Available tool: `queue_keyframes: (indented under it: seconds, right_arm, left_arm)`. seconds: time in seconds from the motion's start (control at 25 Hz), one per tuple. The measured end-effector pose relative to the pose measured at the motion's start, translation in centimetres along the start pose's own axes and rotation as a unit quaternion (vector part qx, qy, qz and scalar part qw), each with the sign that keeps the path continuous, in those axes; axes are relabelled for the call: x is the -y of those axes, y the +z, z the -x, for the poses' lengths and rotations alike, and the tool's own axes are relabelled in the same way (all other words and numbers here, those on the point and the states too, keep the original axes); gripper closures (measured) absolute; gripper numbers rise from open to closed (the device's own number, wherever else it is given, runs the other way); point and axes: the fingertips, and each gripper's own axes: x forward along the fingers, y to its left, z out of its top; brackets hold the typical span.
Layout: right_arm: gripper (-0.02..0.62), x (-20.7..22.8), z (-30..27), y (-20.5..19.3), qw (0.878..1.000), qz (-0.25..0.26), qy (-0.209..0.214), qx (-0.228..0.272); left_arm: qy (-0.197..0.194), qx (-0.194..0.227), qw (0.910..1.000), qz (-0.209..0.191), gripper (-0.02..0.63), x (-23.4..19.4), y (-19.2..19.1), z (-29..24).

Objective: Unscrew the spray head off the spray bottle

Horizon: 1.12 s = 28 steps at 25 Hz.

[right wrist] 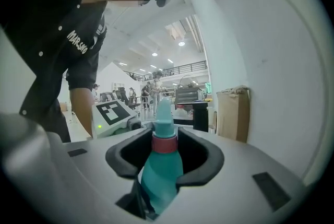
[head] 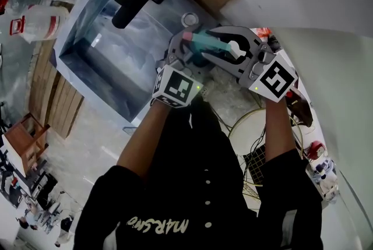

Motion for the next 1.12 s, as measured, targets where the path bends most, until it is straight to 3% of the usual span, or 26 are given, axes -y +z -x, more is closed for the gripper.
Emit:
queue_keyframes:
  seconds: [0.36,0.56,0.88,1.12]
  right_arm:
    - [0.423,0.2,0.4,-0.1,0.999,0.004,-0.038,-0.016]
    - [0.434,0.0,0.6,-0.1,0.999,0.012,-0.039,-0.023]
    - [0.389,-0.4,0.8,0.2,0.999,0.015,-0.035,-0.036]
    - [0.377,-1.4,0.3,-0.2,0.992,0.059,-0.012,-0.110]
  left_arm:
    - [0.003,-0.003,1.0000,0.005,0.221,-0.2,-0.3,0.1]
    - [0.003,-0.003,1.0000,0.005,0.221,-0.1,-0.2,0.1]
    - [0.005,-0.005,1.0000,0.002,0.221,-0.2,-0.2,0.1]
    - [0.004,-0.006,1.0000,0.002,0.221,0.0,-0.2,0.2]
